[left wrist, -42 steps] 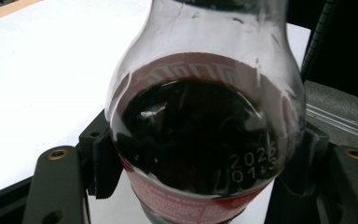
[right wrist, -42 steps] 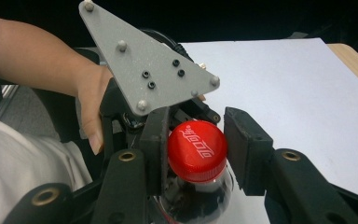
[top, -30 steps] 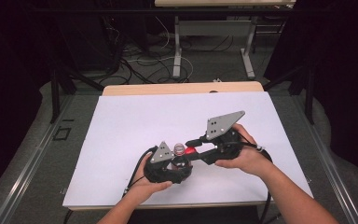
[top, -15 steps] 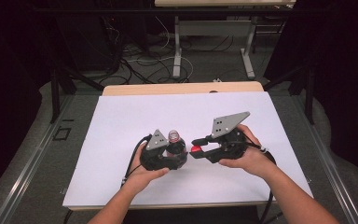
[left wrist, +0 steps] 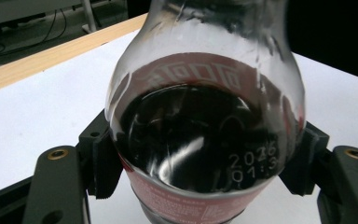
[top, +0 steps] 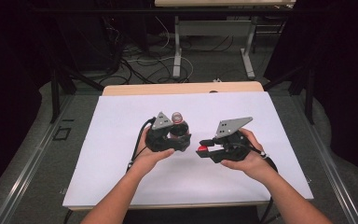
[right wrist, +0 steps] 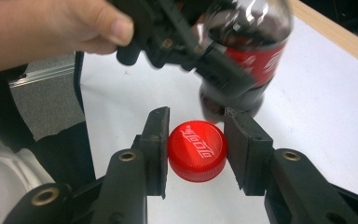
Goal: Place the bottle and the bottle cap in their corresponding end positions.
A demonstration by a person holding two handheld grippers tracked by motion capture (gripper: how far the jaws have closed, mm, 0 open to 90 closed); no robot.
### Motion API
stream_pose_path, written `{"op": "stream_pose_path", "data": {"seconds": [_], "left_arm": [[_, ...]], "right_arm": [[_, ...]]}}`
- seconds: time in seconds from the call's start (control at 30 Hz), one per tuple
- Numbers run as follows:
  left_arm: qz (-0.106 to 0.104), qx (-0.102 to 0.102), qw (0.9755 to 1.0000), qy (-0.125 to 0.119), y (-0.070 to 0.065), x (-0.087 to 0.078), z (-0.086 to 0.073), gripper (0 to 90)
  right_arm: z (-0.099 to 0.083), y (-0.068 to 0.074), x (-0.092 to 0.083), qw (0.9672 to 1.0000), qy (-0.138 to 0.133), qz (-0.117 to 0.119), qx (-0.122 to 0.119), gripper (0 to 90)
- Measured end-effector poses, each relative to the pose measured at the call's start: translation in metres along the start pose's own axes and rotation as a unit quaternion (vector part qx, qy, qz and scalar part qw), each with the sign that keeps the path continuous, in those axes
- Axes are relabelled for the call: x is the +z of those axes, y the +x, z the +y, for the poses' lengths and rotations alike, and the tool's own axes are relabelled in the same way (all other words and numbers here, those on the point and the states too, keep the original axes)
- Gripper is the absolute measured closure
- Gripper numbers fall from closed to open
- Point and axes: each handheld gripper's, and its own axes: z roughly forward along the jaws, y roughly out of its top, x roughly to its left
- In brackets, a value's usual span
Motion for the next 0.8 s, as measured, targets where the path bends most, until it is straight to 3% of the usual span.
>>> {"op": "stream_pose_path", "data": {"seconds": [0.43,0.5,0.8], "left_arm": [[0.036,-0.035,0.9987,0.001,0.032,0.040,0.020,29.6],[0.042,-0.029,0.9987,0.003,0.037,0.047,0.021,29.6],[0.061,-0.043,0.9972,0.006,0.046,0.074,0.011,29.6]], "right_arm": [[-0.014,-0.009,0.005,0.9996,0.002,-0.020,0.021,61.1],[-0.015,-0.009,0.006,0.9994,0.000,-0.028,0.022,61.1],[-0.016,-0.010,0.009,0.9995,0.004,-0.025,0.020,61.1]]}}
